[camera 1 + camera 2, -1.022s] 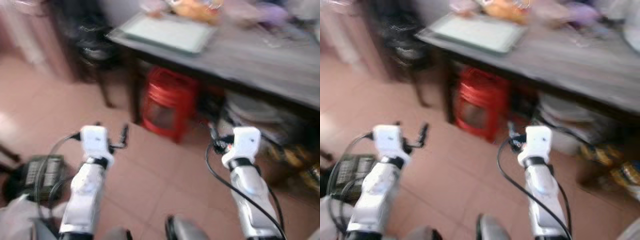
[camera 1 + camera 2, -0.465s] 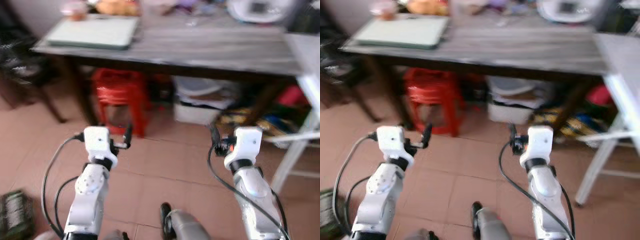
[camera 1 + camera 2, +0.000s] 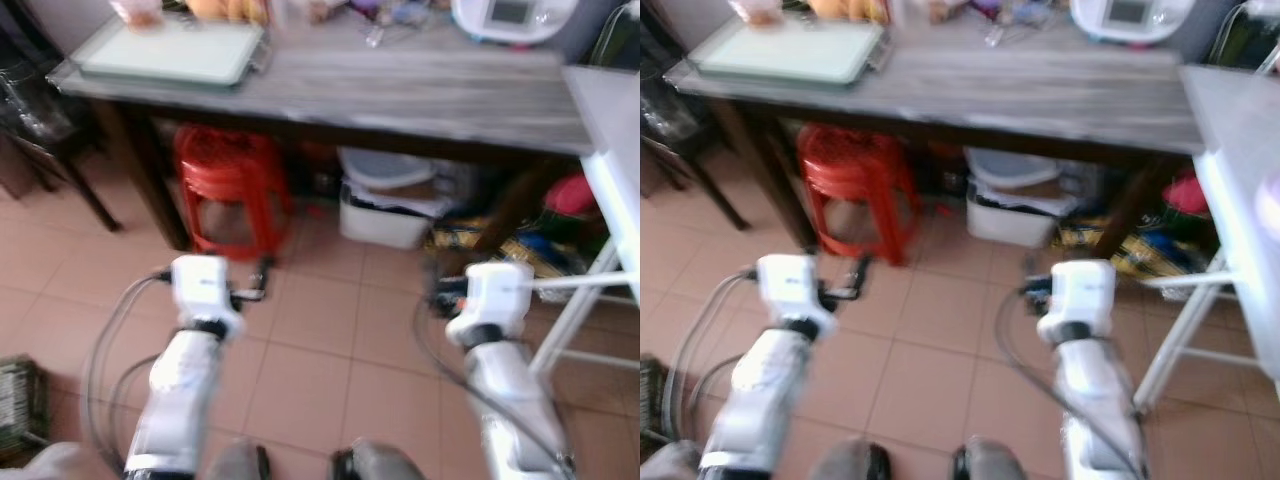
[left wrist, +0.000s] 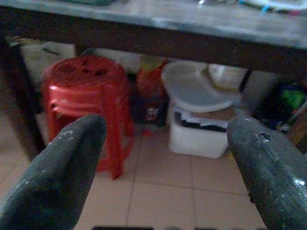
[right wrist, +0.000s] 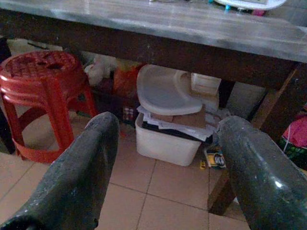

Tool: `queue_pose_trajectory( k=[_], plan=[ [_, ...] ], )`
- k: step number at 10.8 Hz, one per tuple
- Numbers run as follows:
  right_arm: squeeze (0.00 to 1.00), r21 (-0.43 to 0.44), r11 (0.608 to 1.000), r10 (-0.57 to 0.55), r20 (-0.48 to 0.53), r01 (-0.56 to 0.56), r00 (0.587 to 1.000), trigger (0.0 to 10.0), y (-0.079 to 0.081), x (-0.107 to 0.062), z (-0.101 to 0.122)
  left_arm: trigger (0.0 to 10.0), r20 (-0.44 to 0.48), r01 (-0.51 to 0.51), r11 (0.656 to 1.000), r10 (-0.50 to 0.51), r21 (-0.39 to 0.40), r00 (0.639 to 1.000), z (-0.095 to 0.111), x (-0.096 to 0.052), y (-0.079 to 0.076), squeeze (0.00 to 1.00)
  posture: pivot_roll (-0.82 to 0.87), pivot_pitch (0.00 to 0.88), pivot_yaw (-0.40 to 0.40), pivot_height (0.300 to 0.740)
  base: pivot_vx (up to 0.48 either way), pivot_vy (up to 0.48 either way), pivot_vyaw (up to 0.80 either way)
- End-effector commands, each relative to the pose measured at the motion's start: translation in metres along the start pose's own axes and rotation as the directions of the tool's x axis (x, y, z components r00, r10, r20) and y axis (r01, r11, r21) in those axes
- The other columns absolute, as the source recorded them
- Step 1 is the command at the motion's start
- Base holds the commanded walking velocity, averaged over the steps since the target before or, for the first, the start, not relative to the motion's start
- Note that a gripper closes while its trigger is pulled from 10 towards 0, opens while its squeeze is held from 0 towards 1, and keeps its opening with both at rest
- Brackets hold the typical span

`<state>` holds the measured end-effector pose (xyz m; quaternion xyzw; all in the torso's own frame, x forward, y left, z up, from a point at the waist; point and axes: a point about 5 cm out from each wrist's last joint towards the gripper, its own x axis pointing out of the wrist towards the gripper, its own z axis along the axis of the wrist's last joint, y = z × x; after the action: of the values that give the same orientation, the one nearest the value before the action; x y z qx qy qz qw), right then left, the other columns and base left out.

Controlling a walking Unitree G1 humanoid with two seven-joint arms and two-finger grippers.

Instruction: Setting the table

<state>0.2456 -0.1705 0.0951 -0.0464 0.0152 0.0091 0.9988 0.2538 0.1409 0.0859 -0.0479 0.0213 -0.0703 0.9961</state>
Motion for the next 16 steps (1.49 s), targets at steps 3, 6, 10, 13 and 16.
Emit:
queue_pose_trajectory(
  k=[3,6,10,13,16],
  plan=[
    [0.00,-0.037,0.998,-0.051,-0.041,0.049,0.998,10.0,-0.011,-0.002,-0.010,10.0,-0.049,0.007,1.000,-0.008,-0.013,0.999,-0.008,-0.007,-0.001,0.00,-0.07,0.127,-0.006,0.740,0.000,-0.317,0.00],
    [0.00,-0.010,0.999,-0.047,0.071,0.048,0.996,10.0,-0.005,0.012,0.012,10.0,0.018,-0.028,1.000,0.028,-0.013,0.999,0.008,0.006,0.003,0.00,-0.07,0.123,0.014,0.740,0.000,-0.299,0.00],
    [0.00,-0.027,0.997,-0.073,0.127,0.077,0.989,10.0,-0.012,0.023,0.024,10.0,0.041,-0.006,1.000,0.006,-0.008,0.999,0.016,0.014,0.001,0.00,-0.08,0.133,0.019,0.740,0.000,-0.266,-0.59],
    [0.00,-0.039,0.997,-0.067,0.148,0.073,0.987,10.0,-0.012,0.023,0.028,10.0,0.041,0.008,1.000,-0.008,-0.023,0.999,0.015,0.013,-0.007,0.00,-0.08,0.133,0.016,0.740,0.000,-0.279,-0.17],
    [0.00,-0.033,0.997,-0.068,0.141,0.073,0.988,10.0,-0.012,0.019,0.025,10.0,0.053,0.019,0.999,-0.016,-0.047,0.998,0.015,0.012,-0.007,0.00,-0.08,0.136,0.010,0.740,0.000,-0.095,0.00]
  ],
)
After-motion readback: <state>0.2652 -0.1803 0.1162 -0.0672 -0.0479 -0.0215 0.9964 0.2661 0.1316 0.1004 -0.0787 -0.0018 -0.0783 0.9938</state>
